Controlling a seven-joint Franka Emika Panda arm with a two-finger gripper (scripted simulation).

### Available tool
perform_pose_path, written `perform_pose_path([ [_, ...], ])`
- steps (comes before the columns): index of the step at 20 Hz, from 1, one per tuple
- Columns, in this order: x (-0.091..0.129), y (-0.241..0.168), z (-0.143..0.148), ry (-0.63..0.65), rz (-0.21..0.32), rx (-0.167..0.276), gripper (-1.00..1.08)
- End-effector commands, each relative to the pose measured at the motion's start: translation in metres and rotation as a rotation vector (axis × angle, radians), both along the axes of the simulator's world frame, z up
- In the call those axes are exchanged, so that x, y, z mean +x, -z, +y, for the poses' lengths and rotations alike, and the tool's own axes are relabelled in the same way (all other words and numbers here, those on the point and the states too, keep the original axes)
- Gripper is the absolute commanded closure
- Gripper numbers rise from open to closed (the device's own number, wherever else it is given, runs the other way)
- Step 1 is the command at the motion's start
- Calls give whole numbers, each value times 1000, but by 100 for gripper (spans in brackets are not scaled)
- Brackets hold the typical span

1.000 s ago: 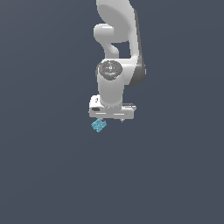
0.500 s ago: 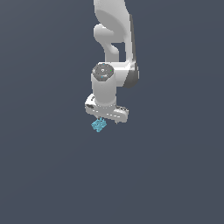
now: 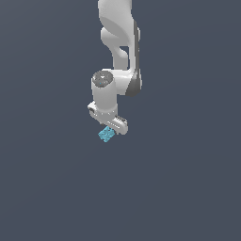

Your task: Pick up the object and move it to a goal position.

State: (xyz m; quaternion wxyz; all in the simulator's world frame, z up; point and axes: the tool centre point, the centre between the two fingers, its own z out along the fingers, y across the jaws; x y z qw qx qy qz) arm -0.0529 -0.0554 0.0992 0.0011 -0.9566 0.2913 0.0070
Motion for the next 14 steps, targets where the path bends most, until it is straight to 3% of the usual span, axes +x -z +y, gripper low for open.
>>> perform_pose_path([
  [1, -4, 3, -5, 52, -5, -3, -92],
  [14, -10, 11, -13, 123, -11, -7, -92],
])
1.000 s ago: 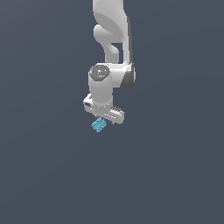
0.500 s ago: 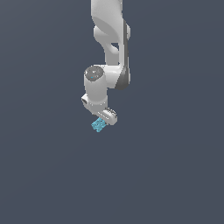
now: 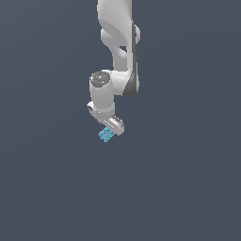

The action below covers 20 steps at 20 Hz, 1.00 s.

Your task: Pick up the object and move it to a goal position.

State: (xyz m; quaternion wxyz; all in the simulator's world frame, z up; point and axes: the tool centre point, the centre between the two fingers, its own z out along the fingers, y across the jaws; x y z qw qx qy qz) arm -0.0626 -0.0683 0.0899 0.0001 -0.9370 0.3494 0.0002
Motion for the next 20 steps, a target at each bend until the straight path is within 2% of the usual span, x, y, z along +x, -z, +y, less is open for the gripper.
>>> perform_pose_path([
  [1, 0, 4, 0, 1, 0, 0, -92],
  [10, -2, 42, 0, 5, 0, 0, -92],
  [15, -1, 49, 0, 6, 0, 0, -92],
  [16, -1, 49, 0, 6, 0, 0, 108],
  [20, -1, 49, 0, 6, 0, 0, 108],
])
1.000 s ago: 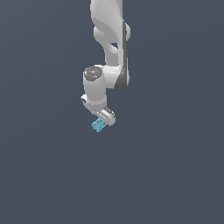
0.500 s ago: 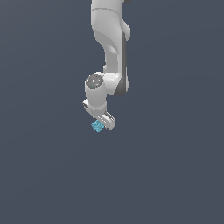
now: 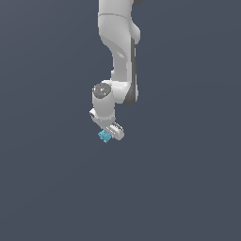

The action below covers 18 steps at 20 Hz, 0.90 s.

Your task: Pick up the object and move it to a goal position.

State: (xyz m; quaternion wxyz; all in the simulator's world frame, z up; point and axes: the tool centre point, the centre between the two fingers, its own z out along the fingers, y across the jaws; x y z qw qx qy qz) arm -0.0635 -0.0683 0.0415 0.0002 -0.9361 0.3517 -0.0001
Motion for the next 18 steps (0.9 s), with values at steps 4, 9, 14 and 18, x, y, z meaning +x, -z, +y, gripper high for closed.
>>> perform_pose_path([
  [4, 0, 1, 0, 1, 0, 0, 108],
  [9, 0, -3, 1, -1, -1, 0, 108],
  [14, 0, -17, 2, -1, -1, 0, 108],
  [18, 0, -39, 5, 0, -1, 1, 108],
])
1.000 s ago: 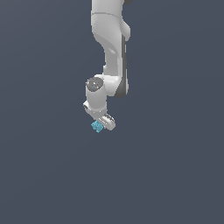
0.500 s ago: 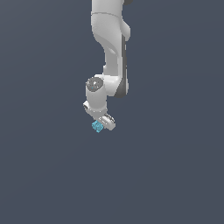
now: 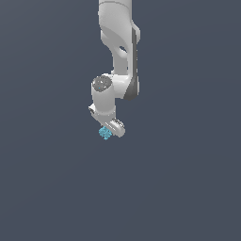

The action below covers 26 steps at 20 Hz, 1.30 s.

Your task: Pick up the object and move it to a goal position.

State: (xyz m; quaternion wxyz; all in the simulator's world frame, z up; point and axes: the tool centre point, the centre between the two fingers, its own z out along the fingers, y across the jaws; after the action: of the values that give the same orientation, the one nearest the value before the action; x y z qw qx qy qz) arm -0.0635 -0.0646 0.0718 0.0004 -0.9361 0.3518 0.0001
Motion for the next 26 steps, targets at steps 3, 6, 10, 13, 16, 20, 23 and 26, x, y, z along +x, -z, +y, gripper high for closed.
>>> perform_pose_path([
  [3, 0, -32, 3, 0, -1, 0, 108],
  [6, 0, -59, 6, 1, -1, 0, 108],
  [10, 1, -101, 10, 2, 0, -1, 108],
  [13, 1, -131, 13, 2, 0, -2, 108],
  [16, 2, -158, 16, 2, 0, -2, 108],
  [20, 4, -186, 19, 2, 0, -2, 108],
  [23, 5, -201, 21, 1, 0, -2, 108],
  [26, 6, -211, 22, 1, 0, -1, 108],
])
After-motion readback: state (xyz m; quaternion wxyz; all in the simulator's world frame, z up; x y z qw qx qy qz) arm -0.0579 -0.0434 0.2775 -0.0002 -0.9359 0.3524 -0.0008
